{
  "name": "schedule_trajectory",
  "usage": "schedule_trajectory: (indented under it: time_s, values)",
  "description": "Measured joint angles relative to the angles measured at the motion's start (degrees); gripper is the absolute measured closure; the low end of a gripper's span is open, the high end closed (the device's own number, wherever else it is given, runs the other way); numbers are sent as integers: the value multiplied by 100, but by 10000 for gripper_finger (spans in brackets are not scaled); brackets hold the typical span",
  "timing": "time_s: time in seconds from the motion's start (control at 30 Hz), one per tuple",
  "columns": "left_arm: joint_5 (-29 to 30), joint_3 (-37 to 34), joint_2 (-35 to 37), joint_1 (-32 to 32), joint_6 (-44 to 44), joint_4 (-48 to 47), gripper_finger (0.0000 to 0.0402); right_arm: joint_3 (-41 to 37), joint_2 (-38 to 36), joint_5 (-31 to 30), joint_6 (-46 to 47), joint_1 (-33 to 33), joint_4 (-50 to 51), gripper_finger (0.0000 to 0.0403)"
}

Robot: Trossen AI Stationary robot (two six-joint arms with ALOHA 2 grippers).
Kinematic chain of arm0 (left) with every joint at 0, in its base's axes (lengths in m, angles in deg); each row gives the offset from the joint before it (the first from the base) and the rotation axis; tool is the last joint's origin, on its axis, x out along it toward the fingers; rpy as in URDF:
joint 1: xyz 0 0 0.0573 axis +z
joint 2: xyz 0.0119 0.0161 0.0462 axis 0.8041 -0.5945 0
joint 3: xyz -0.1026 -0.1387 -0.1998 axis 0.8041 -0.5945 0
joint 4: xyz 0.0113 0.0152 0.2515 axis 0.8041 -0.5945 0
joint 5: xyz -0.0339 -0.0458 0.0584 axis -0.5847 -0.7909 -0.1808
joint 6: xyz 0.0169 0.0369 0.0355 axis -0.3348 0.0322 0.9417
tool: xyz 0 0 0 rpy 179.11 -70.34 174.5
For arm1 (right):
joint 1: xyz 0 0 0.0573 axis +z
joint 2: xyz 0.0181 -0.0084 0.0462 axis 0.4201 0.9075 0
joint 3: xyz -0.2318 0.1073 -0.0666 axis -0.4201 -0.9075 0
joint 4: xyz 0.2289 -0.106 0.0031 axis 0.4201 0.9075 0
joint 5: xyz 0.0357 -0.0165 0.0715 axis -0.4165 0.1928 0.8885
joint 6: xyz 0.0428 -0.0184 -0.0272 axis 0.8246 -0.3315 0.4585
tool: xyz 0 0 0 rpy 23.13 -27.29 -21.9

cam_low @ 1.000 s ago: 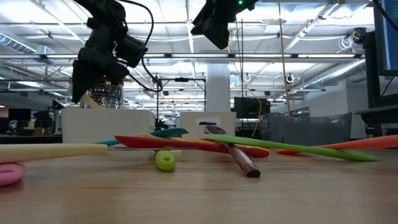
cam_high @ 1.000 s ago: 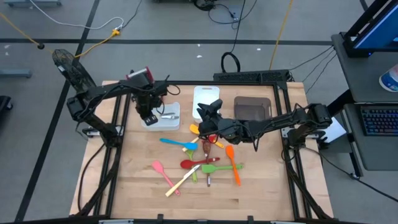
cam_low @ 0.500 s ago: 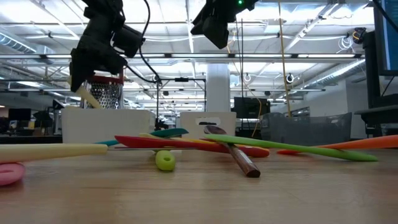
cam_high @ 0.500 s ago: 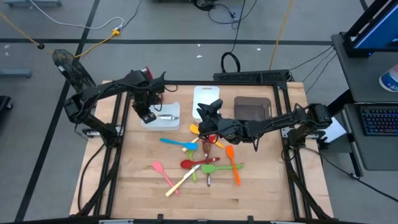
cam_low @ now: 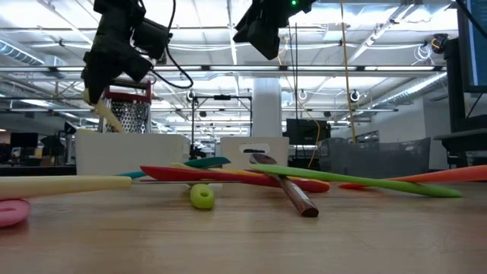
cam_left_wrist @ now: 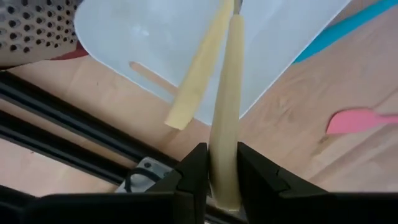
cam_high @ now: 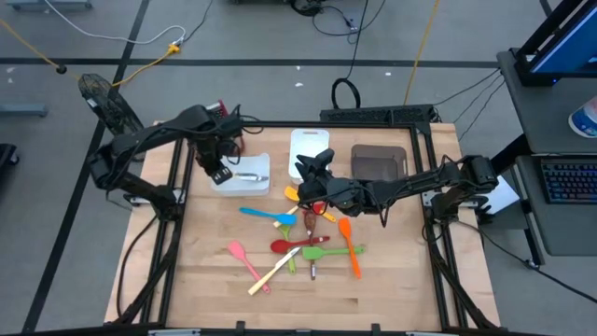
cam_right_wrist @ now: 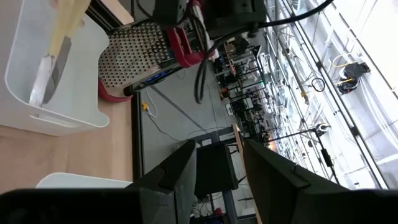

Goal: Pick & Place Kitchen Items
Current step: Put the yellow knife into the left white bin

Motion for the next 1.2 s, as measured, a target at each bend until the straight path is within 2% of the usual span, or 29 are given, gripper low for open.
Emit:
schedule_trajectory:
  time_s: [0.2,0.53,0.77,0.97,1.2]
  values:
    - [4,0,50,-88,-369,507,320,0,1,0,0,2,2,273]
    - [9,0,50,-191,-360,401,320,0,1,0,-2,0,0,273]
    - [-289,2,301,-325,-1143,246,320,0,1,-22,0,2,2,273]
    - [-341,2,822,-858,-1805,458,321,0,1,-31,280,2,54,273]
    - [-342,2,1372,-1912,-2864,1279,321,0,0,-219,714,3,634,273]
